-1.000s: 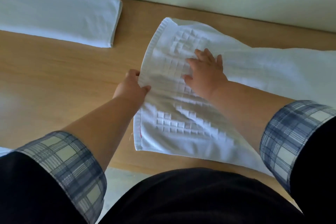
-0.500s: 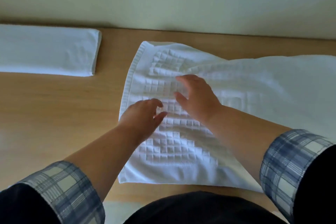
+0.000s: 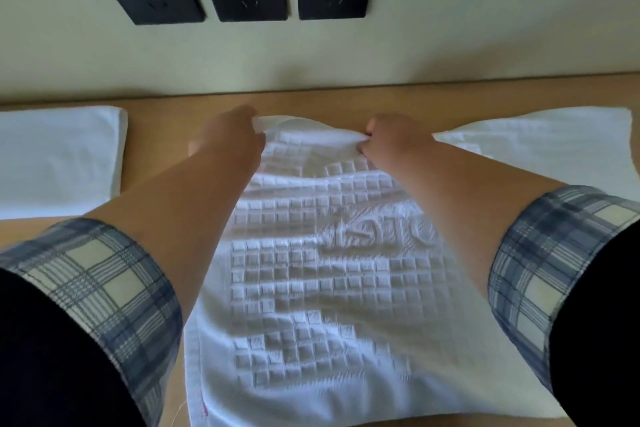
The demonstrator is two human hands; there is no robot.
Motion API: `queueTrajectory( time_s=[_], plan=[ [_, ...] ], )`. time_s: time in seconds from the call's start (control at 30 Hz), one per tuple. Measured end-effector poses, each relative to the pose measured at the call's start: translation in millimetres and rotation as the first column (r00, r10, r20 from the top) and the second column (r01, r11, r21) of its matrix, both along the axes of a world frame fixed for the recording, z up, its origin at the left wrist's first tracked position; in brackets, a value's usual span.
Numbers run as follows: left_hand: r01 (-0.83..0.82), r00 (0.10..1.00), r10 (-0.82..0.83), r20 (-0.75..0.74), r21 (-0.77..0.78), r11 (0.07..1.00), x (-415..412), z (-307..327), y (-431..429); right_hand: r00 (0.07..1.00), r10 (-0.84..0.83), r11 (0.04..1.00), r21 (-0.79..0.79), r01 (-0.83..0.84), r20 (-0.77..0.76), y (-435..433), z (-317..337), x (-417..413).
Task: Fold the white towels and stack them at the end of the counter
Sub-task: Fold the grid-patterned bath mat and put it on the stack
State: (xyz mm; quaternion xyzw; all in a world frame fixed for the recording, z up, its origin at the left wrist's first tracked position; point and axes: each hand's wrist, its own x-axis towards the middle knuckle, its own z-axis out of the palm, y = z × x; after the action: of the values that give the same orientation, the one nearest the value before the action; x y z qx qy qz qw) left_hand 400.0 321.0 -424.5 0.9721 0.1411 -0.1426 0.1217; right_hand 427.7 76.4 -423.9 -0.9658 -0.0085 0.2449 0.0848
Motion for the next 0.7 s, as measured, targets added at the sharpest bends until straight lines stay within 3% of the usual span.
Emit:
queueTrajectory(
  time_s=[0.07, 0.13, 0.23, 0.3, 0.43, 0.53, 0.63, 0.7],
  plan=[
    [0.033, 0.999, -0.033, 0.003, 0.006, 0.999, -3.8, 1.2, 0.7, 0.999, -0.023, 0.999, 0.023, 0.023, 0.028, 1.1, -1.2, -5.8],
    [0.027, 0.999, -0.027, 0.021, 0.001, 1.000, -2.0, 3.3, 3.3, 0.982, -0.131, 0.981, 0.158, 0.108, 0.137, 0.8, -2.1, -15.5],
    [-0.143, 0.977, 0.167, 0.132, -0.174, 0.974, -0.5, 10.6, 12.4, 0.895, -0.316, 0.883, 0.444, 0.155, 0.316, 5.9, -2.4, -34.3],
    [-0.227, 0.937, 0.288, 0.197, -0.283, 0.932, -4.4, 12.9, 17.6, 0.881, -0.328, 0.820, 0.566, 0.085, 0.342, 13.2, -2.9, -40.0],
    [-0.316, 0.891, 0.413, 0.190, -0.395, 0.863, -17.3, 7.1, 21.9, 0.975, -0.105, 0.874, 0.485, -0.002, 0.194, 17.4, -11.2, -37.1],
    [-0.341, 0.886, 0.426, 0.184, -0.366, 0.866, -22.4, -0.8, 22.3, 0.987, 0.029, 0.931, 0.355, -0.084, 0.158, 7.9, -18.6, -41.3],
    [-0.259, 0.914, 0.340, 0.219, -0.328, 0.908, -33.9, -3.2, 2.0, 0.985, 0.013, 0.962, 0.266, -0.059, 0.171, -12.4, -22.2, -53.8],
    [-0.099, 0.962, 0.162, 0.220, -0.271, 0.957, -46.1, -4.3, -24.9, 0.980, -0.050, 0.950, 0.312, -0.012, 0.190, -31.1, -20.3, -64.8]
  ],
)
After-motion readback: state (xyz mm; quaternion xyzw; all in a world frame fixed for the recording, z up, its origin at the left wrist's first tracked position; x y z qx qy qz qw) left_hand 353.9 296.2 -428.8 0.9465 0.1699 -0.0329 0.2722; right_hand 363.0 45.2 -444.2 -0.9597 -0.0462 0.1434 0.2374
